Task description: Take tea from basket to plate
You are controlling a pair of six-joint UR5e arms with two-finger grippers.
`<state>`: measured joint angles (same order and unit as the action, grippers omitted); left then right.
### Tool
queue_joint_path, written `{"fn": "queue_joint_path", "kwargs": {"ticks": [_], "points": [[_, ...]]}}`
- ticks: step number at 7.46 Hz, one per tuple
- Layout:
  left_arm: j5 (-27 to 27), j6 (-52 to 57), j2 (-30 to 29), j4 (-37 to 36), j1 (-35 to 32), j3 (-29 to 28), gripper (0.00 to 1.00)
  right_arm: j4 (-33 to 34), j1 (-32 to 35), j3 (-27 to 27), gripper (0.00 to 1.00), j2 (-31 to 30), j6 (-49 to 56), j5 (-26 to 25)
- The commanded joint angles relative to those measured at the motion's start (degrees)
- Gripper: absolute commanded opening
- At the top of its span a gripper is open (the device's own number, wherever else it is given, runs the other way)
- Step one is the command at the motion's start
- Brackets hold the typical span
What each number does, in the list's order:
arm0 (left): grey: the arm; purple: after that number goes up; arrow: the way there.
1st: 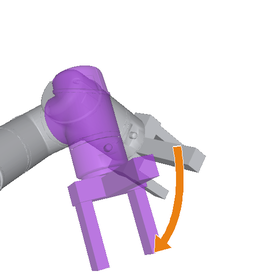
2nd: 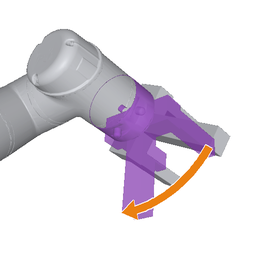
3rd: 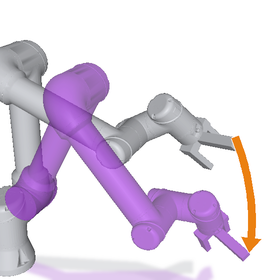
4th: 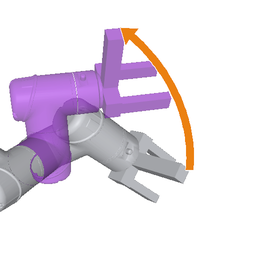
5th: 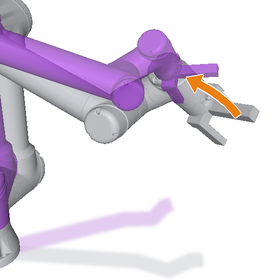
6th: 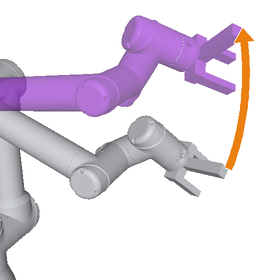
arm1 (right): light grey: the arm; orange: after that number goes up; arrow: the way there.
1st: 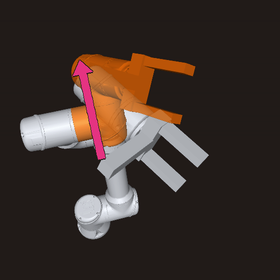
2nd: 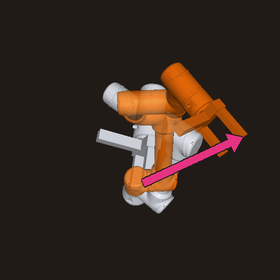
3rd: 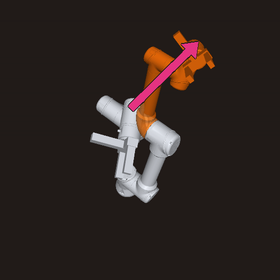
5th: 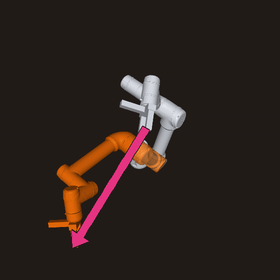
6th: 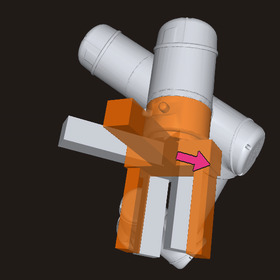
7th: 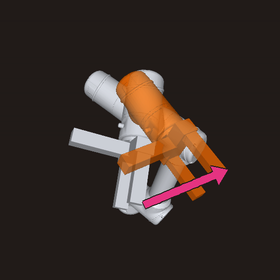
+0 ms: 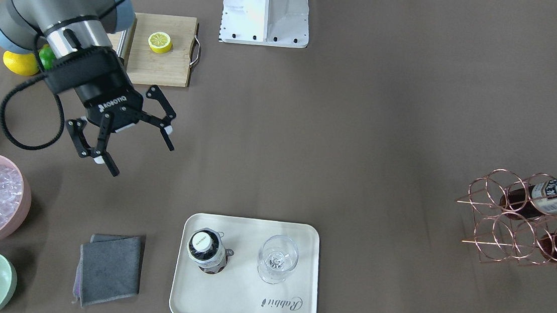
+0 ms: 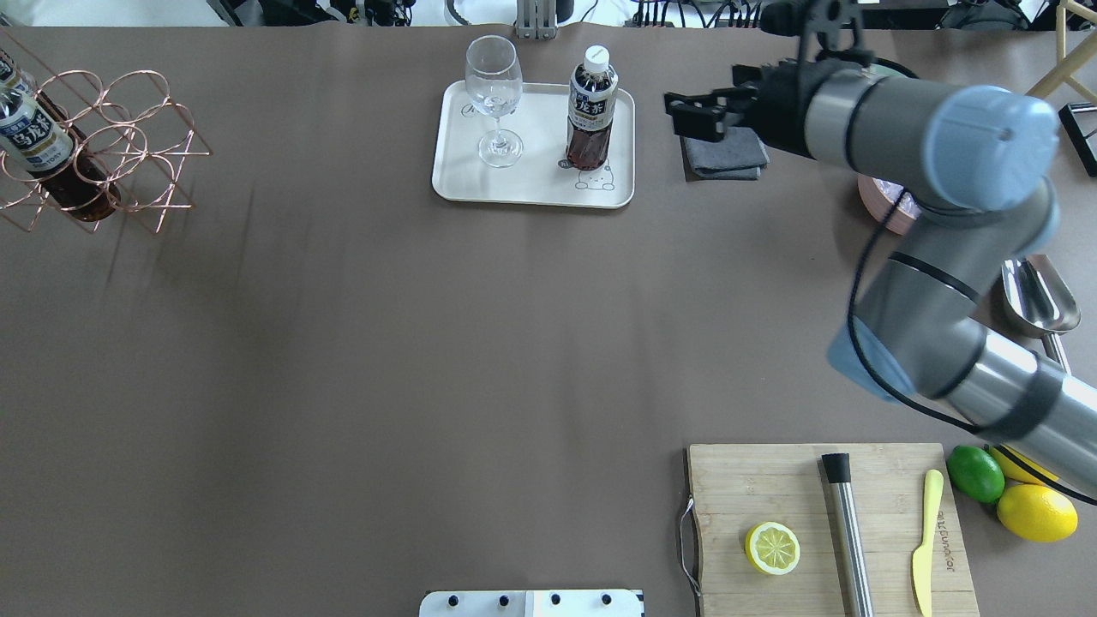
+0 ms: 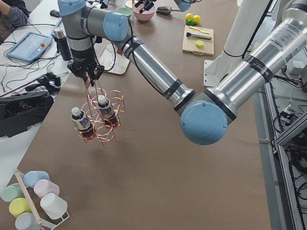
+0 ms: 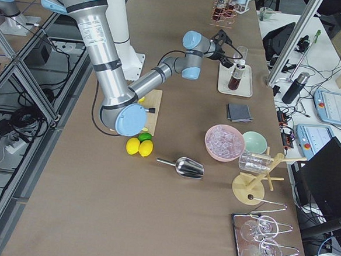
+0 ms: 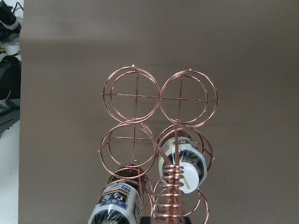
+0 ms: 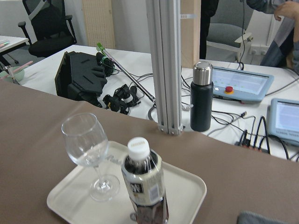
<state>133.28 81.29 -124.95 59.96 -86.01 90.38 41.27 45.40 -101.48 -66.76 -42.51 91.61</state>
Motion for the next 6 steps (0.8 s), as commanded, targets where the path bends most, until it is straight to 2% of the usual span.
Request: {"fn": "queue_joint_path", "kwargs": {"ticks": [1, 2, 4, 5, 6], "points": [[0.0, 2.5, 2.9, 10.2, -0.7, -8.3, 0.0, 2.1, 3.5, -10.1, 1.0, -18.0, -3.0, 7.9], [-0.2, 3.3, 3.0, 10.5, -0.9, -9.9, 0.0, 2.1, 5.6, -10.5, 1.0, -24.2, -3.0, 10.0], [-0.4, 3.7, 3.7, 11.7, -1.3, -11.6, 0.0, 2.3, 16.1, -9.8, 1.0, -34.7, -1.4, 22.4], [-0.5, 3.7, 3.8, 12.3, -1.3, -12.0, 0.0, 4.8, 22.1, -8.3, 1.0, -36.2, 3.9, 27.2], [-0.5, 3.6, 3.9, 12.3, -1.3, -12.0, 0.0, 12.2, 28.1, -8.8, 1.0, -37.7, 12.7, 30.4]]}}
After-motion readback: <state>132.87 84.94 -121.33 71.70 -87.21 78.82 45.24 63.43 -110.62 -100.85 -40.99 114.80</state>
